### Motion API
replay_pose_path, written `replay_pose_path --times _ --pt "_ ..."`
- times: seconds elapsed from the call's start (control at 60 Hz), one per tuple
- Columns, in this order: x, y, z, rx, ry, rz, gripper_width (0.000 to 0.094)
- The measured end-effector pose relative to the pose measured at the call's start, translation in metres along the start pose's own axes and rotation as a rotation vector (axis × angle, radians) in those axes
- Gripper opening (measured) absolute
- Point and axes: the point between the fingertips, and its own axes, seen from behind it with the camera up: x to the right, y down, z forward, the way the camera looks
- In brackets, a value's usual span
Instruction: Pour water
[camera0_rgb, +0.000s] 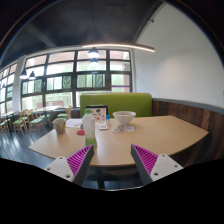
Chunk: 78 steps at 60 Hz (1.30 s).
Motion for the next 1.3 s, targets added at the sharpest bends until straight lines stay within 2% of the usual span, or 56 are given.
replay_pose_path --times 0.233,0.467,0.617,0.783,0.833,0.85,0.883,0.967,1.15,1.3 --pt "-0.021 -0.003 0.02 0.014 -0.044 0.011 0.0815" --pt "-0.078 -0.015 0.096 0.086 -0.078 -0.018 0.0814" --pt "-0.106 -0.021 0.161 0.12 -0.068 -0.055 0.0806" --pt "-0.113 -0.031 0.226 0.143 0.007 -0.05 0.0805" --pt "-0.116 -0.035 0.242 0.152 0.011 -0.034 0.077" --pt "-0.119 -0.034 0.247 0.151 0.007 -0.031 0.0707" --pt "-0.117 -0.033 0.256 0.148 0.018 -0.033 0.0483" --pt "-0.112 -0.034 0.262 0.177 0.051 -0.015 0.0447" --pt "-0.119 -0.035 0.268 0.176 0.027 -0.045 0.0313" --pt "-0.135 -0.037 0.272 0.145 0.034 -0.168 0.0314"
